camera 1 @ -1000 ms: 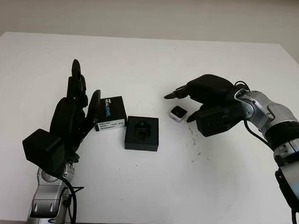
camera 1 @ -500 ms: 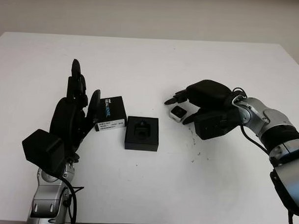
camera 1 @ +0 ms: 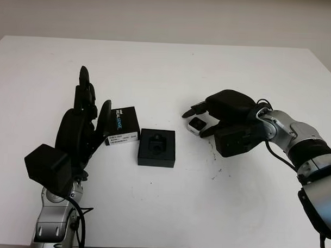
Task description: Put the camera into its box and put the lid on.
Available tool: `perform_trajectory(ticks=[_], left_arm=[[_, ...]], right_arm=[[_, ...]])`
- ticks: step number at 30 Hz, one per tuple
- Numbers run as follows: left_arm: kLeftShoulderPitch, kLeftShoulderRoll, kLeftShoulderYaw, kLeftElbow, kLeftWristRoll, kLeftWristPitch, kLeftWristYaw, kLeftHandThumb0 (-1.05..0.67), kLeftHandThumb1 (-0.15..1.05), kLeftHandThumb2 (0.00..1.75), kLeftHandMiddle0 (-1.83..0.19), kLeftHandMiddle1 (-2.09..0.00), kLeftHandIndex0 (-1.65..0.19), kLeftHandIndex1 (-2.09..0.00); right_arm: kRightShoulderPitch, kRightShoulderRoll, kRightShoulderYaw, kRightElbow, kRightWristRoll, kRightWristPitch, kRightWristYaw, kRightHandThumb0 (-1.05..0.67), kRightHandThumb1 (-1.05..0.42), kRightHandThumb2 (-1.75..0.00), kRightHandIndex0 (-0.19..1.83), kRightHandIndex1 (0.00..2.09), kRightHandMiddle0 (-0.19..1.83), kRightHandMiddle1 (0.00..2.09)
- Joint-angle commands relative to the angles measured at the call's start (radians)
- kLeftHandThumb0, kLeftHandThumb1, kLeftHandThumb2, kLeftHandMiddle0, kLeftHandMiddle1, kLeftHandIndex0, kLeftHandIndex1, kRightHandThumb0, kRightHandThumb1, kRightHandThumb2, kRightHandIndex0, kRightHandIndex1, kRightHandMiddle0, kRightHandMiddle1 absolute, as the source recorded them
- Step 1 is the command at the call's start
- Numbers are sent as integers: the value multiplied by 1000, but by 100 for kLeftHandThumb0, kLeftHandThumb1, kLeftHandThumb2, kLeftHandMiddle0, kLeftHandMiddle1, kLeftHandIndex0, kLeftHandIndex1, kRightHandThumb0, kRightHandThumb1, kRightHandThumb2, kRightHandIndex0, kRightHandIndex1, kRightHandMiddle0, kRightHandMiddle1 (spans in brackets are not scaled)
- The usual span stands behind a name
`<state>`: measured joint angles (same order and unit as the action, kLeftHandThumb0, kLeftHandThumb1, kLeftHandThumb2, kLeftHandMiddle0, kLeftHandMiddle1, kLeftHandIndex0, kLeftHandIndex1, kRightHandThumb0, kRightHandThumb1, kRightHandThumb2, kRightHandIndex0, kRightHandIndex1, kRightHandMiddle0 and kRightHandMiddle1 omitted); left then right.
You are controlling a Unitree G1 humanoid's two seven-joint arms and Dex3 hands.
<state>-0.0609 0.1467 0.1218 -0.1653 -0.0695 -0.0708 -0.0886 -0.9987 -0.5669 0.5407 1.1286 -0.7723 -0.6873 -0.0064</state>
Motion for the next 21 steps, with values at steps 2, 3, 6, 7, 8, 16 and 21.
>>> perform_trajectory(ticks=[2, 3, 6, 7, 8, 16, 21], left_arm=[[11, 1, -2, -19, -3, 2, -5, -76, 105, 51, 19, 0, 19, 0], [10, 0, -2, -19, -5, 4, -7, -76, 105, 51, 19, 0, 19, 0], [5, -1, -4, -12, -1, 2, -6, -76, 105, 50, 19, 0, 19, 0], [2, 0, -6, -6, 2, -5, -6, -76, 105, 50, 19, 0, 19, 0], [-1, 0, -6, -1, 3, -10, -7, -76, 105, 51, 19, 0, 19, 0], [-7, 0, -9, 6, 0, -11, -11, -75, 105, 53, 19, 0, 19, 0], [-9, -2, -8, 6, 5, -16, -6, -76, 105, 52, 19, 0, 19, 0]], right_arm=[[-9, 2, 18, 8, -16, -4, -3, -37, -87, -6, 53, 13, 41, 111], [-10, 2, 16, 7, -13, 2, 5, -37, -87, -6, 53, 13, 40, 114], [-6, 2, 6, 10, -1, 0, 9, -35, -89, -6, 55, 14, 43, 127], [-5, 2, 3, 11, 3, -3, 9, -34, -90, -6, 55, 14, 43, 129], [-3, 2, -1, 13, 8, -9, 5, -33, -90, -6, 56, 15, 44, 135], [-4, 3, -17, 12, 40, 3, 41, -33, -92, -6, 55, 15, 41, 146], [-7, 1, -10, 9, 30, 10, 34, -35, -92, -6, 55, 16, 40, 149]])
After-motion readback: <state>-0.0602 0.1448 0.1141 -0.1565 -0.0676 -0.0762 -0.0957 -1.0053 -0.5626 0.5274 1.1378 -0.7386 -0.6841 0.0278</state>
